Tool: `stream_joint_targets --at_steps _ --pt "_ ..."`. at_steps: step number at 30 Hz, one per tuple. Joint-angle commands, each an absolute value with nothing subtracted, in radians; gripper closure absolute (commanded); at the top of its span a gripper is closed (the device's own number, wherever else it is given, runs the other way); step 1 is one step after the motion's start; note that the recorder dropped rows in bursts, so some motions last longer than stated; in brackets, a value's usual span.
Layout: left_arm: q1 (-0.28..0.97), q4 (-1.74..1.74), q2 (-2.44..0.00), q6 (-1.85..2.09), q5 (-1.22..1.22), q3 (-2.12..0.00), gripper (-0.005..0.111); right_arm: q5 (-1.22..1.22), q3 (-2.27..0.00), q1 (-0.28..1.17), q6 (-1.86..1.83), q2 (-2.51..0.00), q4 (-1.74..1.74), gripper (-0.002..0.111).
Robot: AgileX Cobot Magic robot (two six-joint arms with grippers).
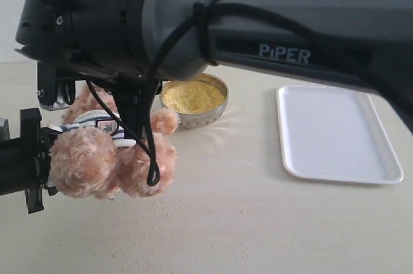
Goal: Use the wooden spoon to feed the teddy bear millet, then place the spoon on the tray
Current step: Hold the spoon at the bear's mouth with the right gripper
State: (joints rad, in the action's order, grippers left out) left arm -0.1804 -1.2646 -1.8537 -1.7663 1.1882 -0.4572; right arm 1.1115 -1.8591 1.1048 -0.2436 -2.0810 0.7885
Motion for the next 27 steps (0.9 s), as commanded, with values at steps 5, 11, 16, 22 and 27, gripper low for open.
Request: stream_joint_targets --at_steps 5,11,16,22,27 --pt "-0.176 -1.251 -1.844 -1.766 1.221 -0.462 0.102 1.102 -1.862 1.117 -0.207 -2.082 0.786 0.109" --pt "-0.176 -1.249 -1.844 -1.763 1.221 -0.462 0.102 1.06 -1.862 1.102 -0.114 -2.078 0.769 0.109" --pt "-0.176 -1.244 -1.844 -1.763 1.221 -0.462 0.102 1.083 -1.862 1.098 -0.102 -2.068 0.766 0.109" --pt "-0.176 -1.248 -1.844 -1.763 1.221 -0.462 0.102 1.051 -1.862 1.09 -0.03 -2.058 0.721 0.109" --pt "-0.176 -1.248 -1.844 -1.763 1.221 -0.462 0.102 1.022 -1.862 1.085 -0.024 -2.058 0.707 0.109"
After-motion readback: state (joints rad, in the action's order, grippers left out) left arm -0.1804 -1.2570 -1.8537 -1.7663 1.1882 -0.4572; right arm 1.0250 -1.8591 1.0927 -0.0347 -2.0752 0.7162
